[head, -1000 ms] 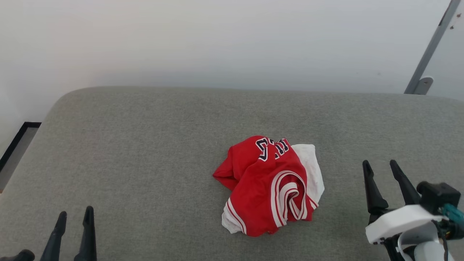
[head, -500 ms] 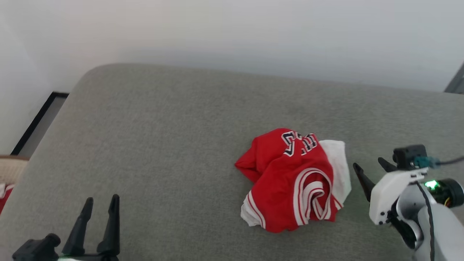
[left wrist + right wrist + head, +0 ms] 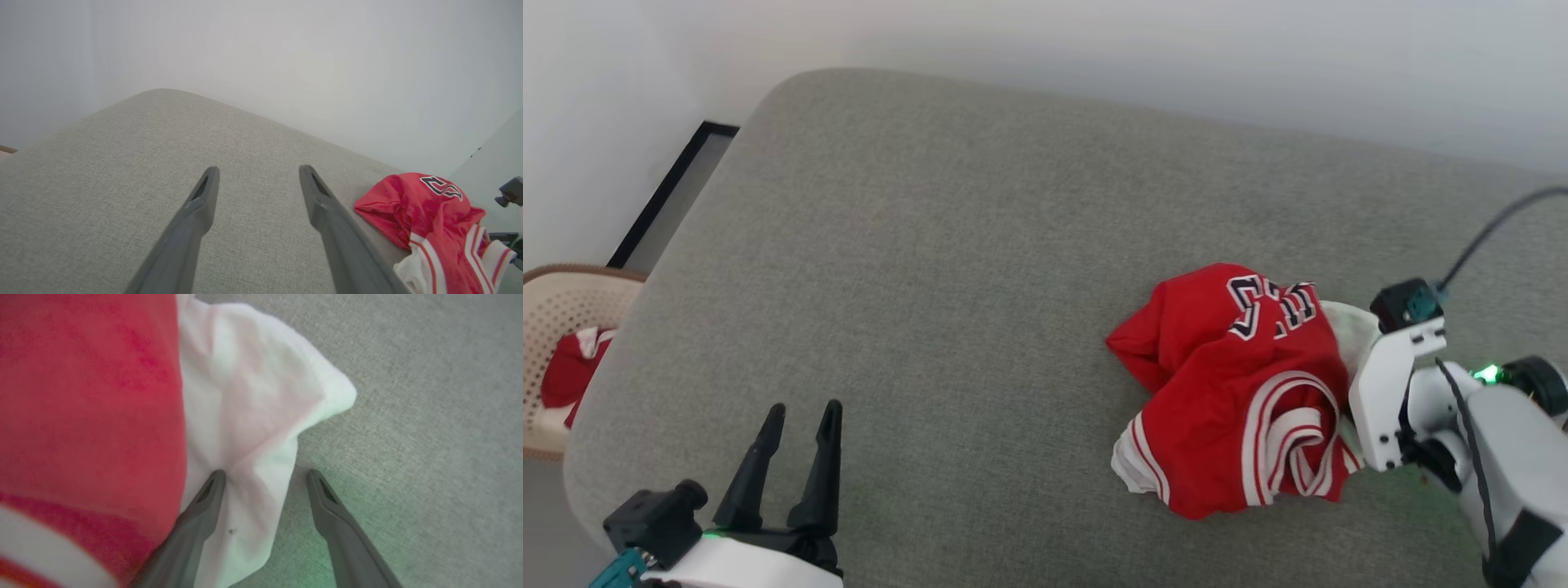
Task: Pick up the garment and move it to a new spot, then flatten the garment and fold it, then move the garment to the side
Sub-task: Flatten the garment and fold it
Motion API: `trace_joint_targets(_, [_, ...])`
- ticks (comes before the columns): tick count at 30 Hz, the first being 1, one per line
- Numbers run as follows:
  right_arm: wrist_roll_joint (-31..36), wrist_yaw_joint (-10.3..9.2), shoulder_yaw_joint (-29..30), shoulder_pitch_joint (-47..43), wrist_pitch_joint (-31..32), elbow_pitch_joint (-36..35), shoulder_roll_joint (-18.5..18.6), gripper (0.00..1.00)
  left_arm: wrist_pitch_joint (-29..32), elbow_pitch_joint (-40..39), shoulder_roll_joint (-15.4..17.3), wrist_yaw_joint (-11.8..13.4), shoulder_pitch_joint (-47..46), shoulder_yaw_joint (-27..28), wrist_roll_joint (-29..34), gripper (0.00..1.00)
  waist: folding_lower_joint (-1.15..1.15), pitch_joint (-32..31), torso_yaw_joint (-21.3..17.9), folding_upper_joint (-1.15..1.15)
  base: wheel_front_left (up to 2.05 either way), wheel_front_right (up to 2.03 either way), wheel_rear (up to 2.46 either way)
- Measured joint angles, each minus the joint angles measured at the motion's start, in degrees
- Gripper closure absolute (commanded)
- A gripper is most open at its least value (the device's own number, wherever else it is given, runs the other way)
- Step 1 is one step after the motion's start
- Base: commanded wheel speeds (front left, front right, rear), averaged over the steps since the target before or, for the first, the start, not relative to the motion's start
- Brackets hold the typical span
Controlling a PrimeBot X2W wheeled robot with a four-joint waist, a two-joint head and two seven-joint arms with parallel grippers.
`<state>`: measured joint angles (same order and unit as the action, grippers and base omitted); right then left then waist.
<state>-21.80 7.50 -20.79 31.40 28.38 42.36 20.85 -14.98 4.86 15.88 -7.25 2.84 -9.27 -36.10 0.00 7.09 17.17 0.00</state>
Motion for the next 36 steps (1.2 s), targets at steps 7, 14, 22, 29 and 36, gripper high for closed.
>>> trace_joint_targets(7, [-3.2,0.02,-3.5,5.6,5.9,5.1,0.4,1.0,0.0,1.0,-0.2,0.0,-1.6,-0.9,-0.7,0.0,0.0,1.6,1.1,0.0,0.0,0.0,0.0])
trace_joint_targets(14, [-7.9,0.18,-3.2,7.8,6.7,5.7,0.9,1.0,0.0,1.1,0.3,0.0,-1.8,-0.1,-1.4,0.0,0.0,1.8,-0.8,0.0,0.0,0.0,0.0])
trace_joint_targets(22, [-9.9,0.01,2.5,5.9,9.0,3.7,8.2,1.0,0.0,0.6,1.3,0.0,-1.1,1.0,-1.6,0.0,0.0,1.3,-4.3,0.0,0.0,0.0,0.0])
trace_joint_targets(29, [-8.2,0.02,11.2,-0.5,11.9,3.4,9.2,1.0,0.0,0.6,2.0,0.0,-1.1,0.1,-1.9,0.0,0.0,1.2,-5.8,0.0,0.0,0.0,0.0])
trace_joint_targets(36, [-3.6,-0.01,17.0,-2.4,9.7,2.2,5.1,0.0,0.0,1.3,4.6,-0.1,-2.7,-3.7,-3.7,0.0,0.0,1.6,-7.0,0.0,0.0,0.0,0.0])
